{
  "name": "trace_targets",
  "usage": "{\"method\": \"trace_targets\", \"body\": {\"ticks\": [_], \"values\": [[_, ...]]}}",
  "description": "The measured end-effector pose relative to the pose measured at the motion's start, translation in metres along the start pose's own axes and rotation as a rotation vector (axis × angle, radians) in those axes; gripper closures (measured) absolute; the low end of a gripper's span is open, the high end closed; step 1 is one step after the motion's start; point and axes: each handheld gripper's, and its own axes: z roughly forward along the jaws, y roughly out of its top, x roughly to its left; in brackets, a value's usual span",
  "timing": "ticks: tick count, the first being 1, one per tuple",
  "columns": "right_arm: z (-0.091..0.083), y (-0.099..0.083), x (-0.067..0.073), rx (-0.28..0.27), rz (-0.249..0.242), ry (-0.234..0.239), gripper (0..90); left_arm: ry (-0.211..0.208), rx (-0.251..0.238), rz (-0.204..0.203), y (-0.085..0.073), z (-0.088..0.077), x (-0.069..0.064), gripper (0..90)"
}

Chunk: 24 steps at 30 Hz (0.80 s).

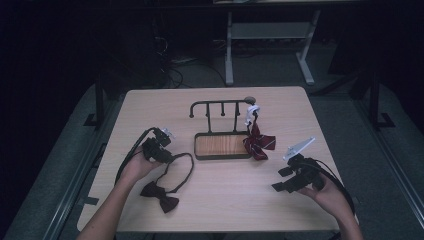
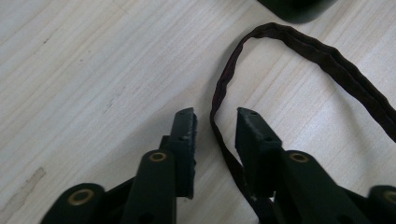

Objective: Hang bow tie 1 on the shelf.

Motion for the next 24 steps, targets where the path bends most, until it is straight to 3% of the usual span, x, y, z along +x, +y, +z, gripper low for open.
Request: {"method": "trace_targets", "body": {"ticks": [8, 13, 18, 24], "values": [[0.000, 0.001, 0.002, 0.015, -0.004, -0.009, 34.7, 0.006, 0.042, 0.015, 0.005, 0.008, 0.000, 77.0], [0.000, 0.001, 0.003, 0.013, -0.008, -0.018, 34.5, 0.000, 0.058, 0.018, 0.005, 0.009, 0.000, 86.6], [-0.001, 0.001, 0.003, 0.007, -0.009, -0.020, 34.6, -0.006, 0.044, 0.015, 0.004, 0.005, 0.001, 89.5], [0.001, 0.000, 0.002, 0.005, -0.014, -0.010, 34.6, -0.047, 0.014, 0.016, 0.001, -0.006, 0.002, 89.6]]}}
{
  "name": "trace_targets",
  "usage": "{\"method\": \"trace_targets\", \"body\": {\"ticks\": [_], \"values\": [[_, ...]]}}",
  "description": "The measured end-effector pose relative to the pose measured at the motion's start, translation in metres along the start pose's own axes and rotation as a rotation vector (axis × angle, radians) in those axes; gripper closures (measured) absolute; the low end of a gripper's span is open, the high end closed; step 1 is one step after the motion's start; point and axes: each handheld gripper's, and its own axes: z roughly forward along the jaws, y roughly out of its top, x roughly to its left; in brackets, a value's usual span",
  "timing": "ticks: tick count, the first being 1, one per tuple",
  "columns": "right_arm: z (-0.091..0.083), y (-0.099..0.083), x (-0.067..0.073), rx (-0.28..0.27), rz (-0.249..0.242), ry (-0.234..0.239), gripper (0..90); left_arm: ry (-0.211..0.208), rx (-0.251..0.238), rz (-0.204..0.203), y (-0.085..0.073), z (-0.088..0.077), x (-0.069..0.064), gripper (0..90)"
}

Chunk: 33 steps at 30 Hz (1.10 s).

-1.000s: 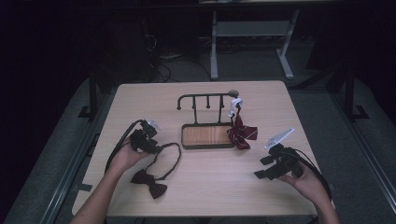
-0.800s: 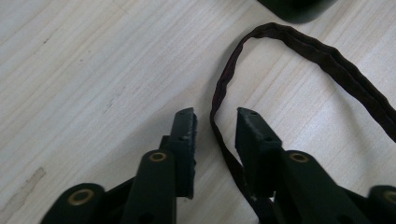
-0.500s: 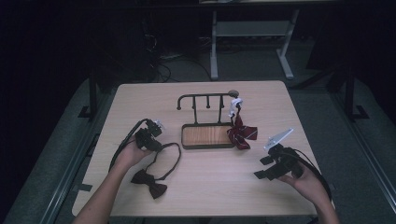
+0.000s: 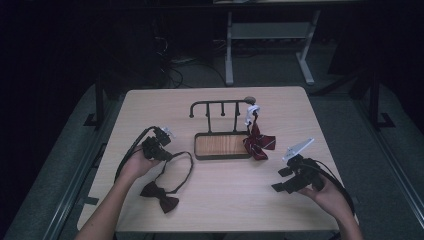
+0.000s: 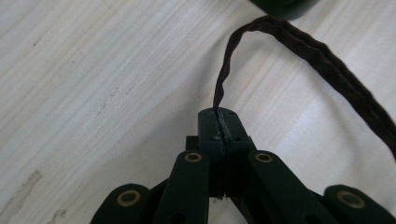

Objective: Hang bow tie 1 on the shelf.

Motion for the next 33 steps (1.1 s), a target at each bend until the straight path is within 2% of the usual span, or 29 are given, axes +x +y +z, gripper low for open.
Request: {"method": "trace_targets", "body": {"ticks": [5, 8, 14, 18, 23, 33], "values": [[0.000, -0.001, -0.001, -0.004, 0.010, 0.007, 34.2, -0.025, -0.029, 0.010, 0.000, -0.015, -0.001, 89.6], [0.000, -0.002, -0.003, -0.016, 0.011, 0.011, 33.7, -0.024, -0.043, 0.022, 0.001, -0.023, -0.003, 89.7], [-0.003, -0.003, -0.004, -0.031, 0.027, 0.011, 33.1, -0.013, -0.046, 0.056, 0.002, -0.038, -0.008, 89.6], [-0.001, -0.004, -0.006, -0.035, 0.023, 0.014, 33.1, -0.018, -0.052, 0.067, 0.002, -0.045, -0.011, 89.7], [0.000, -0.005, -0.006, -0.027, 0.043, 0.019, 32.8, -0.024, -0.057, 0.083, 0.003, -0.052, -0.013, 89.7], [-0.001, -0.005, -0.007, -0.042, 0.032, 0.019, 32.6, -0.037, -0.051, 0.120, 0.006, -0.068, -0.020, 89.8]]}}
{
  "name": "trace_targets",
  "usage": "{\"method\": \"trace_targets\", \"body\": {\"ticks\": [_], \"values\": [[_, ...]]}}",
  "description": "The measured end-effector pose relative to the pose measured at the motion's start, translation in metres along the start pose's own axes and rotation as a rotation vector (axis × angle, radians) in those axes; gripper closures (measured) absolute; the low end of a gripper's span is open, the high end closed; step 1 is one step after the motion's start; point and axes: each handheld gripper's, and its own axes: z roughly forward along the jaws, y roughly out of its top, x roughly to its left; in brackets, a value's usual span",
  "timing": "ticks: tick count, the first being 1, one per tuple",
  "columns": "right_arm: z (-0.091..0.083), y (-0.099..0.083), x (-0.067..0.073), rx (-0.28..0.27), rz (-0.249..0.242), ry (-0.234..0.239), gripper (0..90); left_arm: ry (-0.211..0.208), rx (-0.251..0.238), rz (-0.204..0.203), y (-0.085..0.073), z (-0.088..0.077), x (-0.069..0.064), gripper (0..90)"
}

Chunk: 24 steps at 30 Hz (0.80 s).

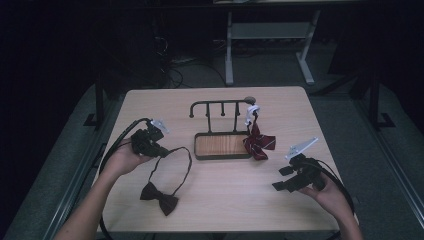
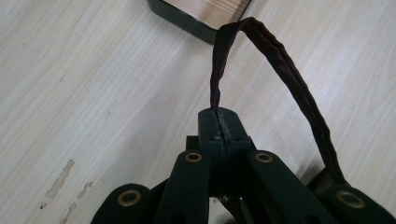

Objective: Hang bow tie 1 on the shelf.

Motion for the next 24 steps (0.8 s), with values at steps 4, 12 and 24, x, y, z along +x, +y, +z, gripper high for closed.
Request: {"method": "trace_targets", "body": {"ticks": [4, 12, 24], "values": [[-0.001, -0.001, 0.000, -0.003, 0.004, 0.001, 32.6, -0.005, -0.004, 0.009, 0.002, -0.006, -0.003, 89.8], [-0.005, 0.000, 0.000, -0.015, 0.005, 0.002, 32.5, -0.017, -0.010, 0.024, 0.001, -0.020, -0.004, 90.0], [-0.004, 0.000, 0.000, -0.017, 0.006, 0.009, 32.6, -0.040, -0.026, 0.041, 0.000, -0.038, -0.007, 90.0]]}}
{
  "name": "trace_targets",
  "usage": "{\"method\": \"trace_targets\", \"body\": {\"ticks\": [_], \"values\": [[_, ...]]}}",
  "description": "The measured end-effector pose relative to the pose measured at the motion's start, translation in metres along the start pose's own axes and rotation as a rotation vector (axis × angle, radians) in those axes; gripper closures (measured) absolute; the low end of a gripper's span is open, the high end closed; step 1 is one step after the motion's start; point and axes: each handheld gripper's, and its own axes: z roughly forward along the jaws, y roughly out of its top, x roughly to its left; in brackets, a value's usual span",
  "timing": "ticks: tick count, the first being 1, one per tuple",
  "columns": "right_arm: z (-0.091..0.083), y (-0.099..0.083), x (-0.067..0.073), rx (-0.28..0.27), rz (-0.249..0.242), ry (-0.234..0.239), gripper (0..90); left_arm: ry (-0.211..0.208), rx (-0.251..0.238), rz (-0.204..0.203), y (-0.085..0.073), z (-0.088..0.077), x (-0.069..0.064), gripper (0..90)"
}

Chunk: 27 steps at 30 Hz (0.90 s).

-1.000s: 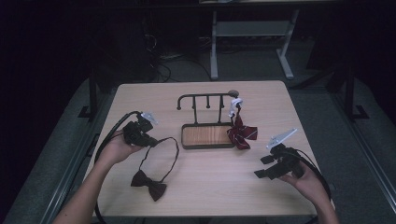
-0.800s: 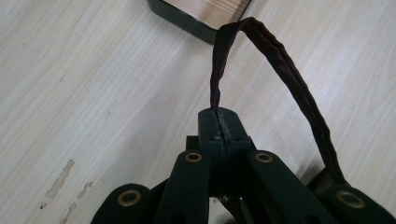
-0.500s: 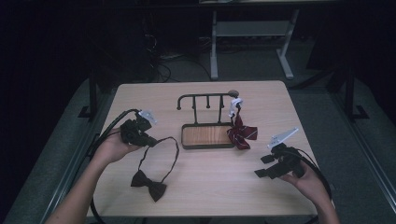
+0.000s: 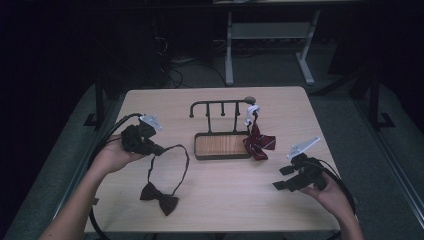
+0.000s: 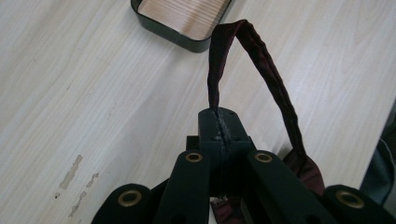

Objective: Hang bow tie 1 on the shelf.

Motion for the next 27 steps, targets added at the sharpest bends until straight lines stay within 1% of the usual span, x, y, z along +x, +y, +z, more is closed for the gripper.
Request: {"method": "trace_targets", "body": {"ticks": [1, 6, 11, 14, 15, 17, 24, 26, 27], "values": [[0.000, 0.000, 0.000, 0.000, 0.000, 0.000, 32.6, 0.007, -0.002, 0.004, 0.000, -0.001, -0.001, 90.0], [0.001, -0.001, -0.001, 0.005, 0.001, -0.001, 32.6, -0.001, 0.001, 0.014, 0.004, -0.008, -0.002, 90.0], [0.000, -0.001, -0.002, 0.002, 0.007, 0.001, 32.6, 0.005, 0.001, 0.030, 0.008, -0.013, -0.004, 90.0], [0.002, -0.001, -0.001, 0.009, -0.005, 0.002, 32.6, 0.005, -0.001, 0.041, 0.011, -0.017, -0.005, 90.0], [0.002, 0.000, -0.001, 0.012, -0.002, 0.007, 32.6, 0.002, -0.005, 0.040, 0.011, -0.019, -0.006, 90.0], [0.003, 0.000, -0.002, 0.010, -0.011, 0.006, 32.6, -0.001, -0.009, 0.042, 0.012, -0.021, -0.006, 90.0], [0.003, 0.000, -0.002, 0.005, -0.010, 0.006, 32.6, -0.008, -0.005, 0.045, 0.017, -0.026, -0.007, 90.0], [0.002, 0.000, -0.002, 0.005, -0.002, 0.009, 32.6, -0.007, -0.004, 0.048, 0.019, -0.028, -0.008, 90.0], [0.002, -0.001, -0.002, 0.005, -0.005, 0.006, 32.6, -0.009, -0.001, 0.054, 0.020, -0.029, -0.008, 90.0]]}}
